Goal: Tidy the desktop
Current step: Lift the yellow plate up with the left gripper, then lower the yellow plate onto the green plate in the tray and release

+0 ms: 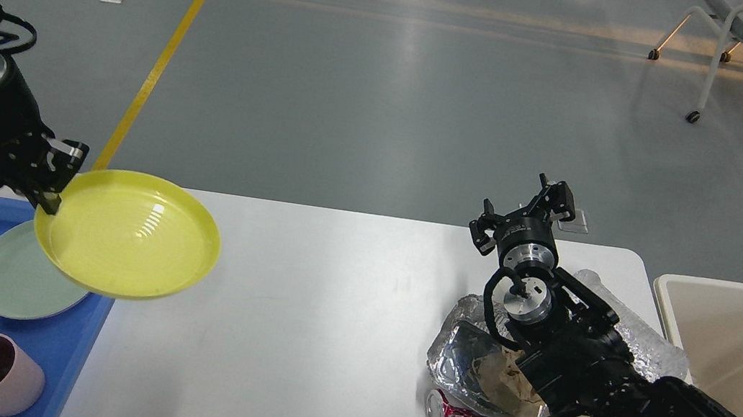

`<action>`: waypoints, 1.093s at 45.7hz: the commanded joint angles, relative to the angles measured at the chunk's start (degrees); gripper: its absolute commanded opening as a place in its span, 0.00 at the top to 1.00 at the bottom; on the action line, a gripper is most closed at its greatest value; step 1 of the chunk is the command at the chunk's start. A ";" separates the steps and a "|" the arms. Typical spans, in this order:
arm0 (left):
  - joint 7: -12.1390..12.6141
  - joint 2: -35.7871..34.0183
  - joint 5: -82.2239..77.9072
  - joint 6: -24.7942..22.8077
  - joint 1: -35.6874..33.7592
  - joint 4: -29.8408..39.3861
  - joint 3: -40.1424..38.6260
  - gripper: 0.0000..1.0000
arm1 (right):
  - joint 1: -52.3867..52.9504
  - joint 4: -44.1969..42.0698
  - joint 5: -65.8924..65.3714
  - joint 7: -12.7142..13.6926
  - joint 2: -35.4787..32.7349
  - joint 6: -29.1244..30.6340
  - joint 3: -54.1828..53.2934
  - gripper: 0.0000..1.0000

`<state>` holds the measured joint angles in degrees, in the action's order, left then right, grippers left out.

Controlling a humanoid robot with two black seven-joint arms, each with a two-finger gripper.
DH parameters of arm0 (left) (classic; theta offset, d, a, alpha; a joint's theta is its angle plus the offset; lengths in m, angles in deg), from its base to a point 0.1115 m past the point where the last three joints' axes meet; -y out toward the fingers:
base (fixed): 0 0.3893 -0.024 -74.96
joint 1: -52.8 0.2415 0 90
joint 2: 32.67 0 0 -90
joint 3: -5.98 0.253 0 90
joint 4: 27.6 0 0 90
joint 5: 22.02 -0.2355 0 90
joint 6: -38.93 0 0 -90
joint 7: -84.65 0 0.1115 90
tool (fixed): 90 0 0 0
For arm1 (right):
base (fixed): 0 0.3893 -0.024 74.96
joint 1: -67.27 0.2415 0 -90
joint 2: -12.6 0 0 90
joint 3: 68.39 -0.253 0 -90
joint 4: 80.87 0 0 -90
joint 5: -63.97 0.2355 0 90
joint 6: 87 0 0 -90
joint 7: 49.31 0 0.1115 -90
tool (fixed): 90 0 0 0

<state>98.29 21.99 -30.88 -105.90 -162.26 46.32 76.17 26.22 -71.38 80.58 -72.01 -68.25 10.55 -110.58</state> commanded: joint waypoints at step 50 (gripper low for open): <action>-0.46 -6.76 -4.07 -0.17 2.70 -4.40 4.34 1.00 | 0.00 0.00 0.00 0.03 -0.01 0.00 0.00 0.00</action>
<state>97.93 15.33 -35.23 -106.07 -167.24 42.35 79.60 26.22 -71.38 80.58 -72.01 -68.24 10.55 -110.57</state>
